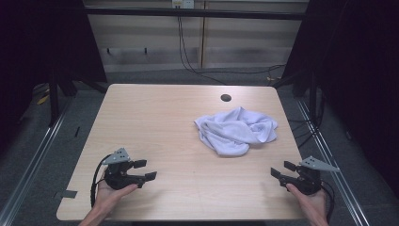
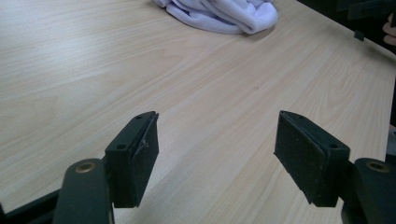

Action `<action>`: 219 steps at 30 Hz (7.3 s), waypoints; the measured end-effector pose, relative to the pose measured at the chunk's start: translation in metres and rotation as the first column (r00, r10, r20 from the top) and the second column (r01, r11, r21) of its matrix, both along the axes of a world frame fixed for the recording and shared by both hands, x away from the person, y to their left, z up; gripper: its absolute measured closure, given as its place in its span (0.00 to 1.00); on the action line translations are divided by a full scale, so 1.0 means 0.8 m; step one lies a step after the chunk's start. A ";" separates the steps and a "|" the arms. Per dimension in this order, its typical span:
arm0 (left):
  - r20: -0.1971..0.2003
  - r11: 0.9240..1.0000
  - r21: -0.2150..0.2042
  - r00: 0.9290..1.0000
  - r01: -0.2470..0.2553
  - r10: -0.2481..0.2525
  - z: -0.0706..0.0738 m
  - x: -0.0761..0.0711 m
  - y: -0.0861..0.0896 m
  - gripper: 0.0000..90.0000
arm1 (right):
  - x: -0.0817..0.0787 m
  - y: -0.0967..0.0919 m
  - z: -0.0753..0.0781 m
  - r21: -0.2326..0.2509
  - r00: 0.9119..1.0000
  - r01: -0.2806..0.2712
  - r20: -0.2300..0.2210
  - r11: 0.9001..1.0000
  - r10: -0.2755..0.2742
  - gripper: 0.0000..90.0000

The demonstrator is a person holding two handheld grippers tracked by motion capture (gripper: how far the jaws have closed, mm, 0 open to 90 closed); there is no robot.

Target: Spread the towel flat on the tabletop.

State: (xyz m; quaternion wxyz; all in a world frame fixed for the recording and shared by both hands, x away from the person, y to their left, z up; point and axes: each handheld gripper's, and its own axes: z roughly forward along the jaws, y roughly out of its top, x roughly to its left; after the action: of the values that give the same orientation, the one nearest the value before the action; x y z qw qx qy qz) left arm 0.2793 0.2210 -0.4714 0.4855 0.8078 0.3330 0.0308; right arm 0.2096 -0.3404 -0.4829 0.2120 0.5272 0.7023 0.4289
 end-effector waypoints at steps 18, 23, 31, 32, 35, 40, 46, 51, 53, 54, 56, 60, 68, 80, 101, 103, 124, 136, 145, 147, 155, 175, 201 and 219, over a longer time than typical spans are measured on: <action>0.031 0.999 0.040 1.000 -0.008 0.006 0.005 -0.008 -0.005 0.37 | 0.022 0.052 0.019 -0.035 0.985 -0.171 -0.037 0.985 0.169 0.39; 0.026 0.999 0.035 1.000 -0.014 0.013 0.004 -0.008 -0.004 0.37 | 0.049 0.073 0.039 -0.038 0.979 -0.204 -0.024 0.978 0.203 0.37; -0.004 0.999 0.031 1.000 -0.027 0.027 0.000 -0.005 0.002 0.36 | 0.148 0.078 0.041 0.027 0.977 -0.209 -0.028 0.978 0.210 0.37; 0.000 0.999 0.029 0.999 -0.032 0.032 0.000 -0.005 0.003 0.36 | 0.170 0.080 0.037 0.040 0.976 -0.215 -0.036 0.976 0.217 0.37; 0.002 0.999 0.021 0.999 -0.037 0.037 0.002 -0.005 0.006 0.36 | 0.195 0.087 0.028 0.040 0.973 -0.221 -0.057 0.974 0.223 0.33; -0.004 0.999 0.025 0.999 -0.038 0.038 0.000 -0.005 0.007 0.35 | 0.216 0.099 -0.010 0.008 0.965 -0.215 -0.150 0.977 0.214 0.28; -0.012 0.998 0.032 0.999 -0.049 0.050 -0.002 0.002 0.003 0.36 | 0.211 0.110 -0.020 -0.022 0.973 -0.174 -0.160 0.985 0.168 0.67; 0.003 0.998 0.044 0.999 -0.044 0.044 -0.001 0.003 0.002 0.36 | 0.200 0.129 -0.025 0.001 0.965 -0.223 -0.144 0.975 0.221 0.74; 0.006 0.998 0.034 0.999 -0.048 0.047 0.000 0.003 0.003 0.36 | 0.195 0.142 -0.026 0.007 0.955 -0.265 -0.138 0.964 0.263 0.74; 0.009 0.998 0.032 0.999 -0.050 0.050 0.000 0.004 0.004 0.36 | 0.191 0.149 -0.026 0.007 0.949 -0.283 -0.139 0.959 0.282 0.74; 0.005 0.998 0.022 0.998 -0.059 0.059 0.001 0.005 0.005 0.36 | 0.184 0.162 -0.026 0.007 0.935 -0.328 -0.139 0.945 0.326 0.75; -0.008 0.999 -0.011 0.999 -0.053 0.053 0.003 0.005 0.005 0.41 | 0.166 0.181 -0.028 0.042 0.914 -0.380 -0.134 0.924 0.382 0.75; -0.006 0.999 -0.052 1.000 -0.004 0.003 0.012 0.002 0.001 0.49 | 0.119 0.210 -0.025 0.040 0.850 -0.508 -0.137 0.860 0.509 0.75; 0.046 0.996 -0.058 0.997 0.072 -0.069 0.035 0.025 -0.039 0.56 | 0.065 0.224 0.006 0.045 0.797 -0.590 -0.126 0.806 0.591 0.52; -0.046 0.982 0.021 0.981 0.187 -0.186 0.000 0.076 -0.147 0.63 | 0.112 0.164 -0.015 -0.035 0.895 -0.433 -0.135 0.901 0.425 0.45; -0.048 0.986 0.000 0.985 0.165 -0.165 0.002 0.076 -0.142 0.80 | 0.110 0.166 -0.022 -0.037 0.899 -0.419 -0.153 0.907 0.410 0.53; 0.083 0.988 -0.154 0.996 -0.021 0.034 0.069 0.073 -0.052 0.93 | 0.114 0.057 0.077 0.104 0.991 -0.131 0.055 0.986 0.126 0.96; 0.185 0.965 -0.228 0.968 -0.128 0.172 0.141 0.124 -0.028 0.93 | 0.180 0.084 0.194 0.120 0.971 -0.138 0.211 0.983 0.111 0.96; 0.287 0.939 -0.319 0.930 -0.133 0.229 0.221 0.144 -0.019 0.93 | 0.233 0.098 0.303 0.065 0.943 -0.141 0.311 0.988 0.114 0.97; 0.304 0.950 -0.295 0.932 -0.106 0.198 0.224 0.134 -0.021 0.93 | 0.226 0.094 0.309 0.084 0.935 -0.159 0.334 0.984 0.122 0.97; 0.131 0.976 -0.218 0.991 0.003 0.026 0.109 0.083 -0.040 0.93 | 0.174 0.060 0.158 0.140 0.970 -0.207 0.160 0.968 0.185 0.97; -0.055 0.997 -0.060 0.997 0.048 -0.051 -0.009 0.061 -0.015 0.72 | 0.057 0.016 0.041 0.017 0.988 -0.155 0.000 0.988 0.155 0.54; -0.162 0.975 0.056 0.965 0.216 -0.205 -0.040 0.010 -0.111 0.73 | 0.027 0.141 0.027 0.034 0.910 -0.413 -0.028 0.910 0.414 0.53; -0.161 0.997 0.067 0.986 0.044 -0.033 -0.024 0.031 -0.004 0.83 | 0.114 0.311 0.029 0.093 0.740 -0.663 -0.072 0.743 0.669 0.58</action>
State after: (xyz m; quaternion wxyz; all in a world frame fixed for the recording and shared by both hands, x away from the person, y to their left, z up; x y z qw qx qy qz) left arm 0.3041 0.2180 -0.4910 0.4289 0.8306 0.3539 -0.0314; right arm 0.3008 -0.0914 -0.4594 -0.0071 0.2688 0.8405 0.4703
